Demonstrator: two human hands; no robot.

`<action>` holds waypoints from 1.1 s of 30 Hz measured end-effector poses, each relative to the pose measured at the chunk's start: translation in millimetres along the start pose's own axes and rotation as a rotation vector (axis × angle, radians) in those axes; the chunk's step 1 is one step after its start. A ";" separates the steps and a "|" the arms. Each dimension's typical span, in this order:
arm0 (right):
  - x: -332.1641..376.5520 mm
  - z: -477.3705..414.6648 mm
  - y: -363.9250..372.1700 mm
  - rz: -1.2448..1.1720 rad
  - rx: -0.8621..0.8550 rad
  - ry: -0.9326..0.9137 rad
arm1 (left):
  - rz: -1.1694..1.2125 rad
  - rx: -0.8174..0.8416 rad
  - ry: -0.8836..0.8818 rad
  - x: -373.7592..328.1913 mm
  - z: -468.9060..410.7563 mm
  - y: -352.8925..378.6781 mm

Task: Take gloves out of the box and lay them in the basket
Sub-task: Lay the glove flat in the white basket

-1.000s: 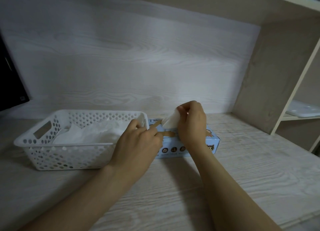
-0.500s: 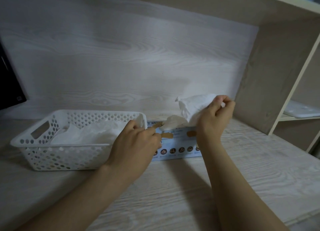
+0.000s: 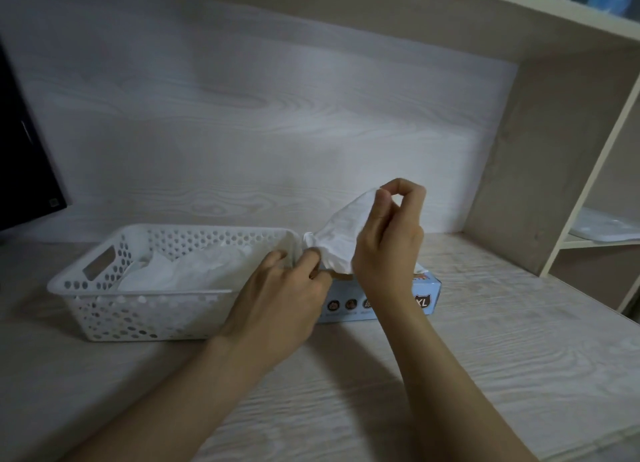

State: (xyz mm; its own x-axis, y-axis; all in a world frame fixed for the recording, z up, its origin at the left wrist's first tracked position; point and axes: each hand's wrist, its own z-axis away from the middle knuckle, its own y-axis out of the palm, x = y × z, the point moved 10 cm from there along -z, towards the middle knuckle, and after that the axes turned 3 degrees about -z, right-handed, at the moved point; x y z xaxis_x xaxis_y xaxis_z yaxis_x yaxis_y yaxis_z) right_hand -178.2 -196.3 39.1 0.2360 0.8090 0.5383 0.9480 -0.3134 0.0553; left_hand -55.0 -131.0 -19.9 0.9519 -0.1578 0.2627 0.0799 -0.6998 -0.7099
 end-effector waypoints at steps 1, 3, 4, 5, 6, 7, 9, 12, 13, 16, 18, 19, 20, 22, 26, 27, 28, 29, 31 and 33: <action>-1.3 1.5 3.1 -0.002 0.020 0.012 | 0.045 -0.023 -0.012 0.9 1.2 -8.7; -1.1 5.6 9.9 0.006 0.070 0.022 | 0.128 -0.080 -0.042 5.4 5.5 -27.6; -0.4 7.3 12.4 0.014 0.090 0.018 | 0.156 -0.111 -0.062 8.5 7.6 -35.4; 1.2 9.1 14.4 0.018 0.103 0.013 | 0.179 -0.145 -0.094 13.4 10.5 -42.6; 2.4 10.1 15.0 0.018 0.107 0.006 | 0.208 -0.177 -0.139 19.4 12.6 -48.7; 4.0 10.9 15.6 0.016 0.109 -0.001 | 0.246 -0.200 -0.198 27.2 14.7 -52.9; 9.9 12.3 16.0 0.018 0.112 -0.022 | 0.350 -0.212 -0.347 46.6 17.1 -55.7; 22.7 16.0 13.7 0.007 0.099 -0.071 | 0.525 -0.156 -0.549 74.5 21.3 -42.6; 26.6 17.8 13.3 -0.012 0.097 -0.081 | 0.565 -0.120 -0.590 80.0 22.5 -36.1; 39.8 24.1 16.0 -0.090 0.114 -0.130 | 0.634 -0.042 -0.642 84.9 24.8 -25.2; 45.9 28.0 20.2 -0.145 0.143 -0.167 | 0.705 -0.044 -0.659 84.8 25.4 -25.9; 46.7 29.0 22.1 -0.170 0.162 -0.175 | 0.765 -0.060 -0.667 84.9 24.4 -27.9; 46.2 30.2 24.4 -0.182 0.179 -0.178 | 0.831 -0.084 -0.671 86.0 23.5 -30.3; 43.4 32.2 28.1 -0.173 0.209 -0.168 | 0.947 -0.142 -0.666 88.7 22.4 -36.4; 49.7 32.9 23.8 -0.165 0.220 -0.208 | 1.094 -0.285 -0.700 102.3 28.8 -42.0; 51.0 31.9 21.2 -0.182 0.216 -0.215 | 1.110 -0.325 -0.716 107.4 31.5 -43.2; 50.6 31.0 18.9 -0.218 0.220 -0.204 | 1.117 -0.357 -0.730 112.4 34.0 -43.0; 49.0 29.7 19.1 -0.269 0.240 -0.179 | 1.122 -0.377 -0.741 116.4 35.8 -43.5; 42.7 29.0 25.8 -0.370 0.300 -0.077 | 1.154 -0.391 -0.757 120.7 38.0 -43.5; 33.7 31.1 36.9 -0.469 0.369 0.093 | 1.212 -0.387 -0.755 120.8 36.9 -42.4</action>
State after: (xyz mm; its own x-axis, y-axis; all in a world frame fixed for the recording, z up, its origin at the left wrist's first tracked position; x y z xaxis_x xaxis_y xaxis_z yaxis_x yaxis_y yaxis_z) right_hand -128.6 -165.1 33.1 -0.2293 0.7669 0.5994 0.9618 0.2731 0.0186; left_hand 67.5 -94.7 17.8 0.3133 -0.4614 -0.8300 -0.8245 -0.5659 0.0033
